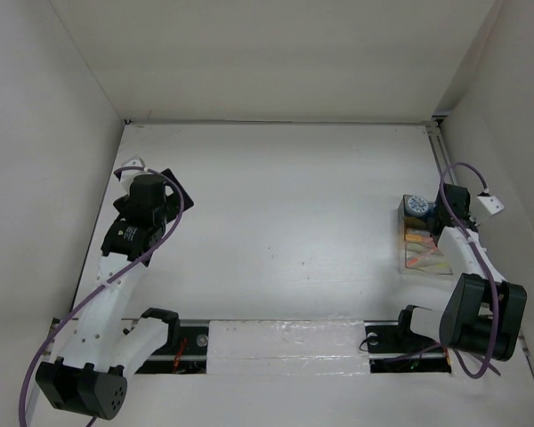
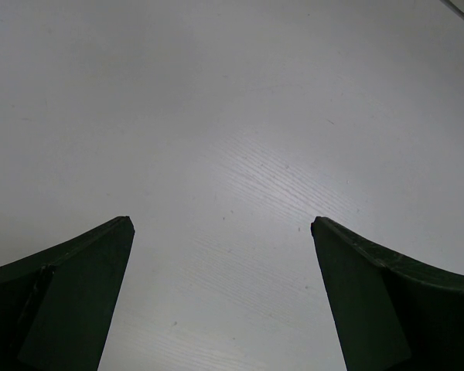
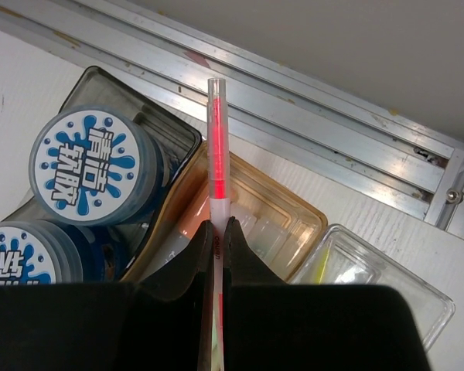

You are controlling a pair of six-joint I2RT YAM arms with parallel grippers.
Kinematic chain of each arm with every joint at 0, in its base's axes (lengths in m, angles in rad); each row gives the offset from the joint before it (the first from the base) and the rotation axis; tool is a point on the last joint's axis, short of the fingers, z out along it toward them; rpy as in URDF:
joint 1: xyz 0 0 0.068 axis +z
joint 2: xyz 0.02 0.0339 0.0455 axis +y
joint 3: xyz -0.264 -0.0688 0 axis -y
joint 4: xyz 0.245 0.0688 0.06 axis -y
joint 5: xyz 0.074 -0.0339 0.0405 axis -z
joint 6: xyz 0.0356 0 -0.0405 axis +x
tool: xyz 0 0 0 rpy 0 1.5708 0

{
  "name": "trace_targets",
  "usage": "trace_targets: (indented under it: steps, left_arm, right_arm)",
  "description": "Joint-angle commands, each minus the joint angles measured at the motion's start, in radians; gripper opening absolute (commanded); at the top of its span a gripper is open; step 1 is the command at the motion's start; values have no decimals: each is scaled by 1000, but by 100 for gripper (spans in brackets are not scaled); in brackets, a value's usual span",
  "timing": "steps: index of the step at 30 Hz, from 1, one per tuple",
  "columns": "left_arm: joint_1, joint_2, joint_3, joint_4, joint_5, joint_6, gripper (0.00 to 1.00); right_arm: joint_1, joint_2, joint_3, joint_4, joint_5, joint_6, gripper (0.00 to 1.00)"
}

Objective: Sort the stationery into containers
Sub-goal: Place the stationery into the container

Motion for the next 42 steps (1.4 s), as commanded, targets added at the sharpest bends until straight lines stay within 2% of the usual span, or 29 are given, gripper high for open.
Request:
trace_targets:
  steps: [1,6,16,24,29,32,36,42]
  left_arm:
    - [-4,-25,20,30,6,21,100]
    - [-4,-25,20,30,6,22,100]
    - [-4,-25,20,30,6,22,100]
    - [-4,-25,20,30,6,22,100]
    - [-4,-25,20,30,6,22,100]
    - [-4,-25,20,30,6,22,100]
    - [-4,-25,20,30,6,22,100]
    - [-4,-25,20,30,6,22,100]
  right_arm:
    - [22,2,25,19,11,17,0]
    - [22,11,15,3,11,36,0]
    - [22,-76,34,-91,93,79,0]
    - [13,-52,43,-113,129,89,0]
    - [13,-29,61,-61,48,56,0]
    - [13,-79,51,-18,-21,25,0]
    - [13,-115,80,-4,-30,-9,0]
    - [13,0,130,-54,42,2,0]
